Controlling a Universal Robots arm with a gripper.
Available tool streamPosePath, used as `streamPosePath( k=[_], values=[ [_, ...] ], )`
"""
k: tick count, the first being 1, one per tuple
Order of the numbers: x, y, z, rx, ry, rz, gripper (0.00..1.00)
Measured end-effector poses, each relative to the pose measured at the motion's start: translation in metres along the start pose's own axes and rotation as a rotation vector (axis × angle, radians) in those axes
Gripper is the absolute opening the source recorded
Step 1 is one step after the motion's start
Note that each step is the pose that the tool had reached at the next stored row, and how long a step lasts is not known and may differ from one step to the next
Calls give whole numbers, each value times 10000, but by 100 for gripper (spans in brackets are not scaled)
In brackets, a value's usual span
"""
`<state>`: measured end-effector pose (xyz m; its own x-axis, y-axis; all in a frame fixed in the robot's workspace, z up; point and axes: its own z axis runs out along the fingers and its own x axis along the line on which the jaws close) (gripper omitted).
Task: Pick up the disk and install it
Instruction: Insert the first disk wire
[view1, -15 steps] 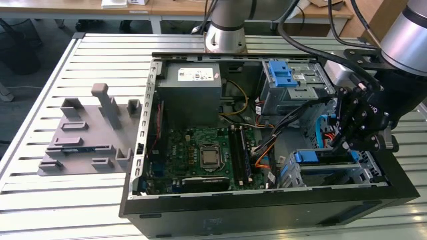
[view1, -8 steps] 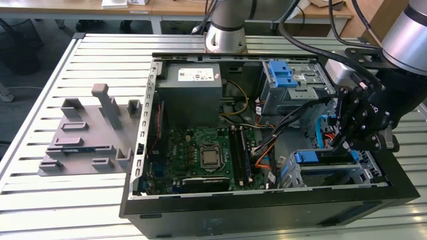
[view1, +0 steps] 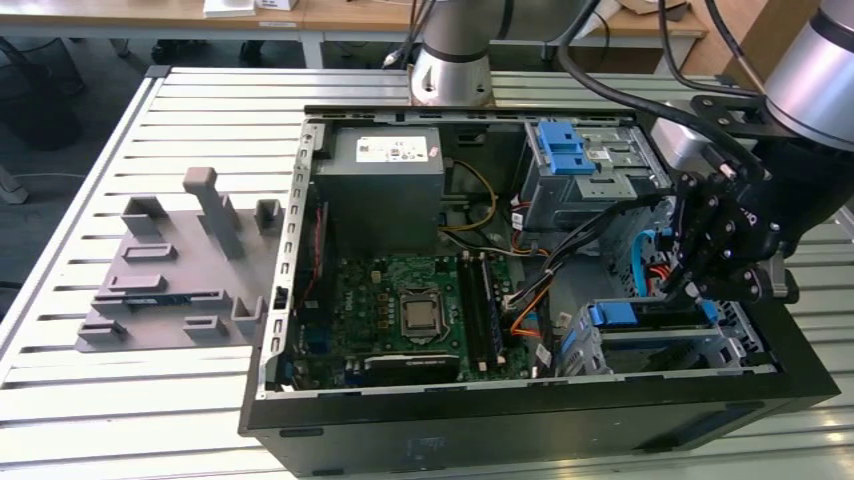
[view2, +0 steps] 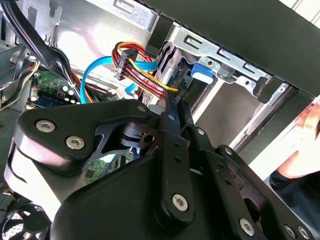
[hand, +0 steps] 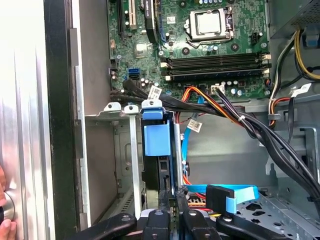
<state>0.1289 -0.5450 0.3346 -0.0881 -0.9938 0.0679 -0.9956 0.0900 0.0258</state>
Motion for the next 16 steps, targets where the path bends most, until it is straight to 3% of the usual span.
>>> streamPosePath(
  k=[9, 11, 16],
  values=[
    [7, -5, 8, -13, -4, 57, 17],
    [3, -20, 54, -74, -41, 50, 17],
    [2, -26, 56, -95, -39, 52, 17]
  ],
)
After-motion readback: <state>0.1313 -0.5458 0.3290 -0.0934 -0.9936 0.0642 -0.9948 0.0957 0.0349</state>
